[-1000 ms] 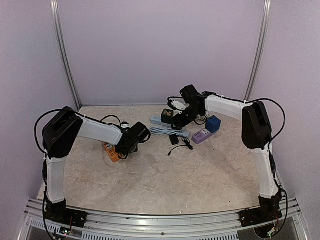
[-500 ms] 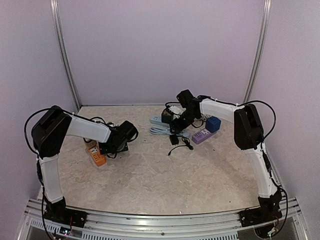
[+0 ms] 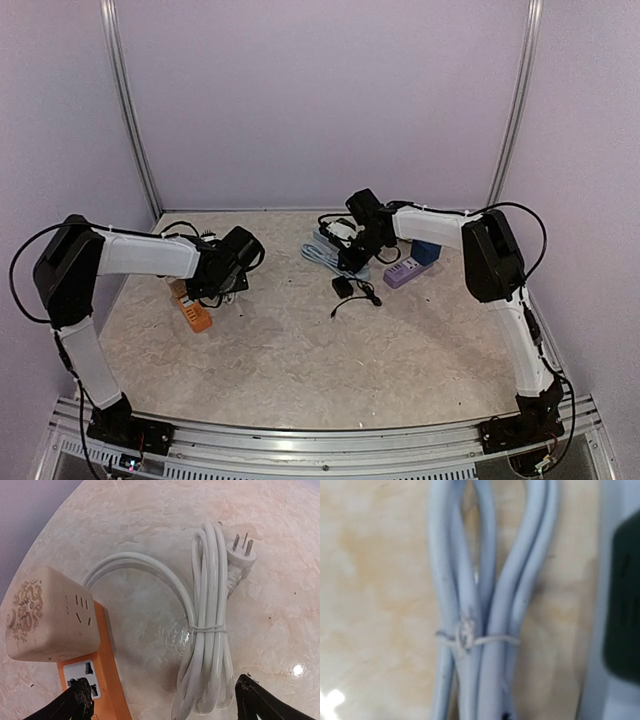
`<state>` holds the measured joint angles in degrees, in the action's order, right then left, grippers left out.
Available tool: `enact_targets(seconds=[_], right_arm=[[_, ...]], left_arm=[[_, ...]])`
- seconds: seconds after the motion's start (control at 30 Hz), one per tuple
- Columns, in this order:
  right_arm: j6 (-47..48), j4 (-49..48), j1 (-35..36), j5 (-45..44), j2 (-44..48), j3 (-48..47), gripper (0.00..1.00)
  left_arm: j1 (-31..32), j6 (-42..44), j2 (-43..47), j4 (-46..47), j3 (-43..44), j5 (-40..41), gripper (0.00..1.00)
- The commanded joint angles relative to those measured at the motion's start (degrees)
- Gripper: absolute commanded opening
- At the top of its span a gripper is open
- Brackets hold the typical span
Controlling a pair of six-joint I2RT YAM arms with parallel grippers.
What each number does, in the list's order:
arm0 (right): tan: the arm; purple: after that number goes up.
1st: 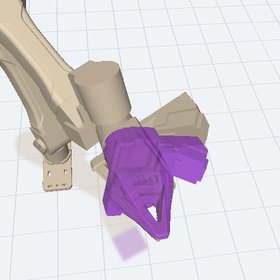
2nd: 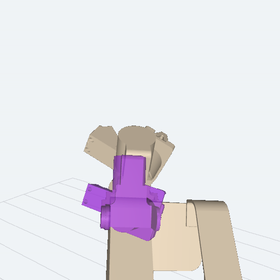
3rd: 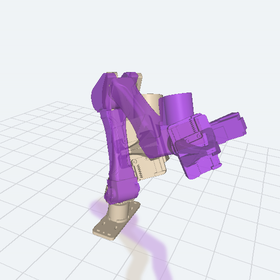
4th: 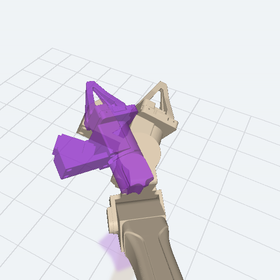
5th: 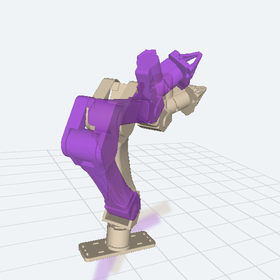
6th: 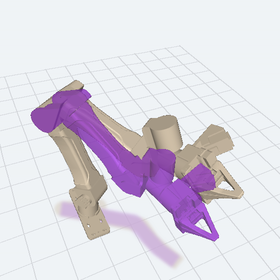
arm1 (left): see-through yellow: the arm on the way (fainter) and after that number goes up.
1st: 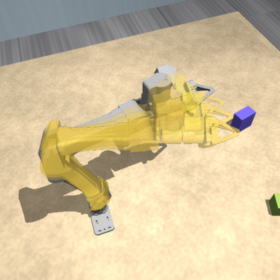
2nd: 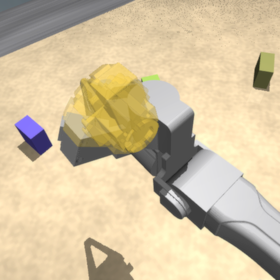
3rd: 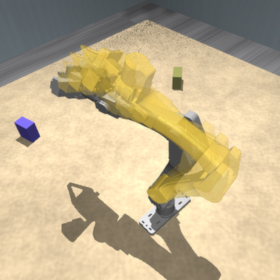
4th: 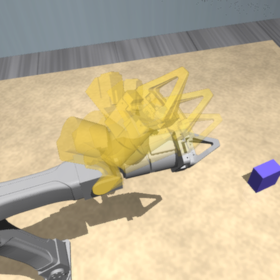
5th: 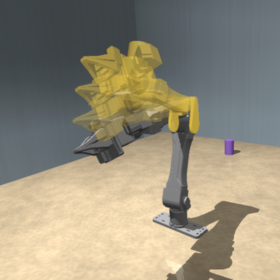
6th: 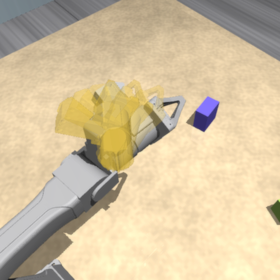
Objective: Insert the plug
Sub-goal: Move the socket to the center of the board.
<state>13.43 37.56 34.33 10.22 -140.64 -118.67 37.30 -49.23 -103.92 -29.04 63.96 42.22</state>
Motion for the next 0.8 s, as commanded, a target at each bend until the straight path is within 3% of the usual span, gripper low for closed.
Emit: enact_targets(seconds=[0.0, 0.13, 0.3, 0.57, 0.67, 0.77], right_arm=[[0.7, 3.3, 5.1, 3.3, 5.4, 13.8, 0.0], [2.3, 1.6, 7.4, 3.7, 12.9, 24.6, 0.0], [1.0, 3.8, 10.2, 6.3, 20.2, 31.4, 0.0], [-5.6, 2.1, 11.8, -6.9, 29.3, 46.0, 0.0], [-7.8, 0.5, 11.9, -7.4, 33.3, 47.6, 0.37], [-6.6, -0.4, 13.9, -6.3, 38.4, 46.9, 0.57]], left_arm=[[-2.9, 3.2, 4.8, 0.5, -0.3, -0.2, 0.95], [-3.4, 5.6, 6.9, 1.8, -0.4, -0.1, 0.95], [-3.2, 5.9, 7.6, 2.3, -0.6, -0.9, 0.94], [2.2, 7.9, 8.0, 5.1, -1.4, -0.4, 0.98], [3.6, 7.0, 7.0, 5.0, -1.2, -0.6, 0.99], [4.1, 6.0, 7.1, 4.8, -1.6, -1.9, 0.99]])
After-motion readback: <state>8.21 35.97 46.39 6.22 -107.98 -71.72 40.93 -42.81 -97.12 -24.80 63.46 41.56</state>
